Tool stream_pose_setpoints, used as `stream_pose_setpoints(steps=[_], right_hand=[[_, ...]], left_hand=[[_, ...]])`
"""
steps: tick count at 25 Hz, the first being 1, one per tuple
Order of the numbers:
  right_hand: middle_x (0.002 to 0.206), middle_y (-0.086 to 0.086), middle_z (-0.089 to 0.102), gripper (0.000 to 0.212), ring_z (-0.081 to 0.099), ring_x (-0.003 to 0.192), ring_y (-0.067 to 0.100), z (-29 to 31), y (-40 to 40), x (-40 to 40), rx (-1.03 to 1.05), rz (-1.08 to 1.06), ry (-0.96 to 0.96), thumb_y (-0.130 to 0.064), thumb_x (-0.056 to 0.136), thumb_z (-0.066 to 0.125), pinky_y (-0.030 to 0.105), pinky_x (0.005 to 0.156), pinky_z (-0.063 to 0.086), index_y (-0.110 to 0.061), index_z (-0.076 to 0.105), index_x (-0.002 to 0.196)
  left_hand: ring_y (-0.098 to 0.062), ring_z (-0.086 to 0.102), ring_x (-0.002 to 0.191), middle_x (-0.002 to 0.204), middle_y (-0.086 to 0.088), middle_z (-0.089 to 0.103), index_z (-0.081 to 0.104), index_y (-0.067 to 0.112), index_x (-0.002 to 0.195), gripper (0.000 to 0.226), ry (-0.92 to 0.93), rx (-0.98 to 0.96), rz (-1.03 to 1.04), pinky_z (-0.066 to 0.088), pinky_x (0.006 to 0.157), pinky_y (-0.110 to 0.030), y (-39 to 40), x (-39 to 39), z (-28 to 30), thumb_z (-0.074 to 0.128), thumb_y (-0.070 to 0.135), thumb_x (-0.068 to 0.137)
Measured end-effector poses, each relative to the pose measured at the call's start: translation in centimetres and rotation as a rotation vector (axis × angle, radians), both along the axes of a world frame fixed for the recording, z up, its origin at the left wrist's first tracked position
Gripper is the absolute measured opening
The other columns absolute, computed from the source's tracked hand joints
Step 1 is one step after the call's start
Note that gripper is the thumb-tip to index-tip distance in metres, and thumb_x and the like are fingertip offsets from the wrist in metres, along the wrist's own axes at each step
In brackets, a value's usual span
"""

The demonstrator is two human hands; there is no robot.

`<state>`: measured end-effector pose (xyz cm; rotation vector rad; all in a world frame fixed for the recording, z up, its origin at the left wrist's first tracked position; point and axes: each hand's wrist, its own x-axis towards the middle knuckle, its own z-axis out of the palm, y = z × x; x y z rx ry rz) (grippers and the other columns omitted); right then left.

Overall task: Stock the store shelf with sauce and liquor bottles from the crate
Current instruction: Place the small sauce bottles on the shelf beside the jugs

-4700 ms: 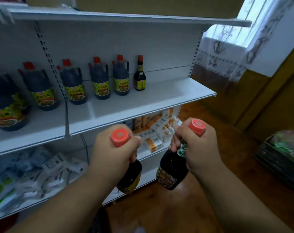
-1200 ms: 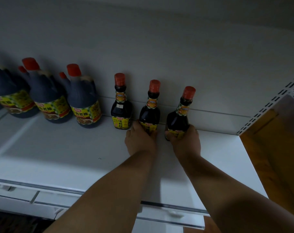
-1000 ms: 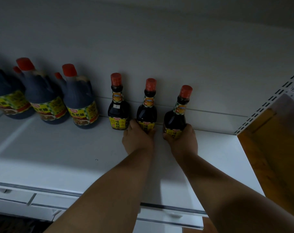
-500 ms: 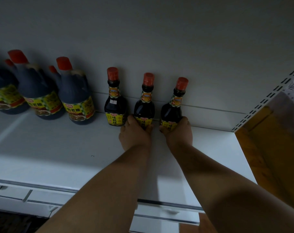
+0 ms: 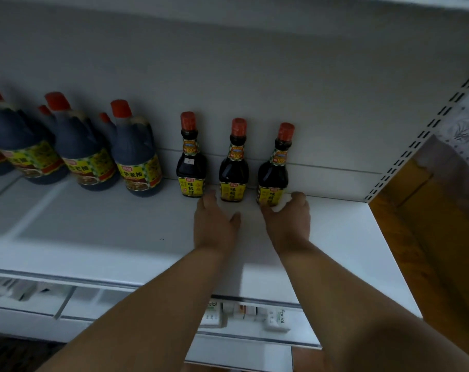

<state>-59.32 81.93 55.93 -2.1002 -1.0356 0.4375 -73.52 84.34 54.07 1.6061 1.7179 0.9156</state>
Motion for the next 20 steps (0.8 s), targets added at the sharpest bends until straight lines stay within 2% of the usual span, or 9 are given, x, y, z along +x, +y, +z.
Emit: stream_pose_setpoints(steps=[2,4,6,10,16,20], right_hand=[[0.125,0.012,0.052,0.058,0.052,0.117,0.033,0.3,-1.6,-1.6,-0.004,0.055,-0.066,-0.041,0.082,0.072,0.040,0.094,0.046,-0.009,0.048,0.124],[0.127,0.010,0.050,0.057,0.051,0.119,0.031,1.1,-2.9,-4.3,-0.009,0.144,-0.112,-0.042,0.085,0.069,0.040,0.094,0.047,-0.010,0.047,0.126],[0.129,0.010,0.050,0.060,0.050,0.120,0.030,2.0,-4.4,-8.9,0.050,0.226,-0.134,-0.040,0.085,0.069,0.042,0.094,0.048,-0.010,0.046,0.131],[0.130,0.008,0.050,0.054,0.049,0.120,0.027,2.7,-9.0,-21.7,0.168,0.482,-0.176,-0.034,0.087,0.066,0.041,0.100,0.044,-0.012,0.048,0.133],[0.125,0.005,0.051,0.050,0.051,0.115,0.025,1.8,-16.0,-42.6,0.208,0.896,-0.191,-0.035,0.087,0.063,0.043,0.097,0.045,-0.014,0.050,0.130],[0.122,0.006,0.052,0.046,0.052,0.112,0.027,1.1,-16.4,-50.2,0.221,1.054,-0.228,-0.033,0.085,0.066,0.042,0.094,0.045,-0.015,0.053,0.125]], left_hand=[[-0.026,0.055,0.115,0.134,-0.004,0.051,0.039,0.016,0.143,0.067,0.025,0.081,-0.069,0.049,0.095,-0.041,-2.6,-2.9,0.2,0.071,0.024,0.084],[-0.027,0.059,0.107,0.126,-0.006,0.057,0.047,0.014,0.137,0.060,0.127,0.215,-0.102,0.052,0.089,-0.040,-4.6,-6.9,0.7,0.070,0.022,0.083],[-0.025,0.059,0.104,0.122,-0.005,0.059,0.050,0.015,0.134,0.055,0.222,0.274,-0.064,0.052,0.087,-0.039,-6.8,-12.3,2.0,0.069,0.021,0.083],[-0.012,0.054,0.097,0.118,0.002,0.060,0.051,0.017,0.131,0.048,0.232,0.317,0.065,0.048,0.085,-0.031,-13.8,-25.0,3.9,0.066,0.018,0.086],[-0.015,0.055,0.104,0.115,0.004,0.059,0.053,0.018,0.128,0.043,0.424,0.239,0.296,0.046,0.088,-0.030,-25.5,-44.4,3.4,0.064,0.020,0.086],[-0.013,0.055,0.108,0.115,0.006,0.060,0.056,0.020,0.124,0.035,0.424,0.132,0.449,0.047,0.092,-0.028,-28.0,-50.9,2.0,0.061,0.022,0.089]])
